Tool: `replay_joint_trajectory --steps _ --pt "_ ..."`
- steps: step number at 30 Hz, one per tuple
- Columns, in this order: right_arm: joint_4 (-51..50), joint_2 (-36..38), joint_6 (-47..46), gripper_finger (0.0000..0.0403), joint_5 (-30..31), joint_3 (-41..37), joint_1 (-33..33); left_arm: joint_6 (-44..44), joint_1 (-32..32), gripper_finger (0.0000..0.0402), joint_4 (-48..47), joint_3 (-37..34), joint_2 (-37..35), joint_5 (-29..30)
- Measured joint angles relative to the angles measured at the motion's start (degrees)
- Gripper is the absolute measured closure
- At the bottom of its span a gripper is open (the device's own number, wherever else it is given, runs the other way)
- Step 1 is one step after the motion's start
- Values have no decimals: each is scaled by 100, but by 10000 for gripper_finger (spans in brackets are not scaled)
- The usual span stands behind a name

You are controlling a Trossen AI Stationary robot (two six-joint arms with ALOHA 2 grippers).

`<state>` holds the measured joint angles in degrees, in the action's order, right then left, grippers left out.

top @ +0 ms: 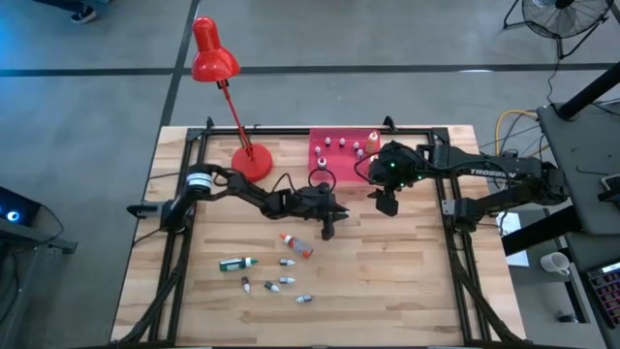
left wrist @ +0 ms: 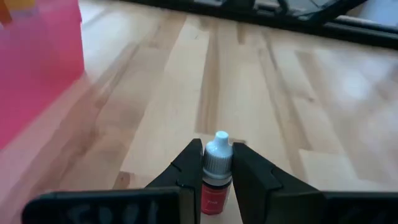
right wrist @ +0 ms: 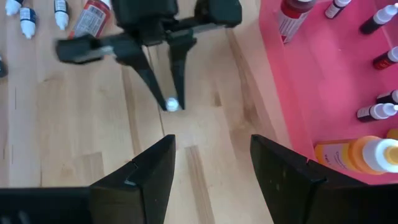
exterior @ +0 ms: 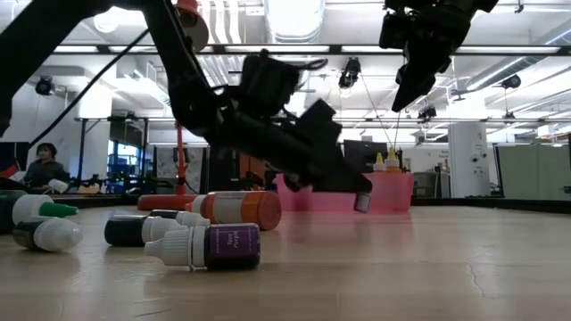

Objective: Pick & Place food coloring
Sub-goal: Put the small red food coloring bottle into the red bin

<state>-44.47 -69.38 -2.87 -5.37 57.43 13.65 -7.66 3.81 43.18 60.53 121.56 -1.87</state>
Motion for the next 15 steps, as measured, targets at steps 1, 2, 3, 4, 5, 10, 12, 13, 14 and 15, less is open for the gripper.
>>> replay_joint_trajectory --steps 1,2,3,4,5,10,12,13,14,15 --pt "0 0 0 202 1 0 0 -7 2 358 0 40 76 12" --pt "0 0 -3 202 1 -2 0 -21 2 358 19 64 136 12" --pt "-2 -2 -4 202 1 -2 0 -33 2 358 39 76 163 11" --pt "-2 -2 0 202 2 -2 0 -33 2 358 29 93 173 9" --pt "-2 0 0 202 1 -2 0 -33 -2 358 33 100 184 9" --pt "-2 -2 13 202 15 -9 0 -47 -4 357 -3 102 194 5" --pt "-2 -5 28 202 16 -9 0 -50 -4 357 -75 108 186 5" --pt "-2 -7 28 202 18 -9 0 -50 -4 357 -148 110 167 5" --pt "-2 -7 29 202 18 -9 0 -50 -4 357 -244 110 127 5" --pt "-2 -9 36 202 18 -9 0 -52 -4 356 -336 110 98 5"
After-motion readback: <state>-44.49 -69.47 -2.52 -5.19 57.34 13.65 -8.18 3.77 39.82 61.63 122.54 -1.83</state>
